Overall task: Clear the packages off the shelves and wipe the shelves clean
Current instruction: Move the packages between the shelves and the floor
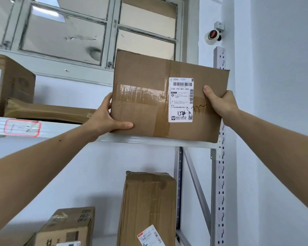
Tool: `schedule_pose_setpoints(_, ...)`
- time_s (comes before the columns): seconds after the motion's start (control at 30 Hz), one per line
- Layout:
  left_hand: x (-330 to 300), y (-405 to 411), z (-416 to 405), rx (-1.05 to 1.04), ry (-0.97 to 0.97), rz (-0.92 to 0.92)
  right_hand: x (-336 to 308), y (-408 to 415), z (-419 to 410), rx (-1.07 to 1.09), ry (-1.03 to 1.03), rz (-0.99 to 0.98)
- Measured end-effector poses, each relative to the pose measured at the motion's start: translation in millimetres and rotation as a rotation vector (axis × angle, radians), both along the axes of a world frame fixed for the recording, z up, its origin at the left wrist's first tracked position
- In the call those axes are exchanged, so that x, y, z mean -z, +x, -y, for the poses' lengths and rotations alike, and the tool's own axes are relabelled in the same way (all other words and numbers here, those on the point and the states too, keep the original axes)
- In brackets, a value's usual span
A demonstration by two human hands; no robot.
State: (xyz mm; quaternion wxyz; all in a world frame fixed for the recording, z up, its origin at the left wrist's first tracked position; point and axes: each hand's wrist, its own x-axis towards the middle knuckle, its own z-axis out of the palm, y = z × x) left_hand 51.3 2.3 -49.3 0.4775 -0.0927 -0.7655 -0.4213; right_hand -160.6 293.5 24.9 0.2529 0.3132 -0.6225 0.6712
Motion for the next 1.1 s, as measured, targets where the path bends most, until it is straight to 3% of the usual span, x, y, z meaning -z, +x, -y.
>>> schedule_pose_setpoints(0.2, -3.4, -18.5, 6.6, -0.167, 0.039, 0.014, 14.6, -26.6, 28.7, 0.006, 0.076, 0.004)
schedule_pose_setpoints(0.43, -16.4, -49.8, 14.2, -0.470, -0.004, 0.301, 8.0, -86.0, 52.9, -0.053, 0.104, 0.005)
schedule_pose_setpoints(0.7, -38.4, -85.3, 17.4, -0.582, -0.045, 0.435, 4.3, -120.8, 81.9, -0.029, 0.184, 0.065)
schedule_pose_setpoints(0.93, -43.0, -114.0, 29.0, -0.659, 0.086, 0.502, 9.2, -149.5, 102.8, -0.063, 0.277, 0.055)
schedule_pose_setpoints(1.1, -39.7, -120.8, 31.2, -0.722, -0.042, 0.547, 17.1, -163.9, 109.6, -0.088, 0.331, 0.092)
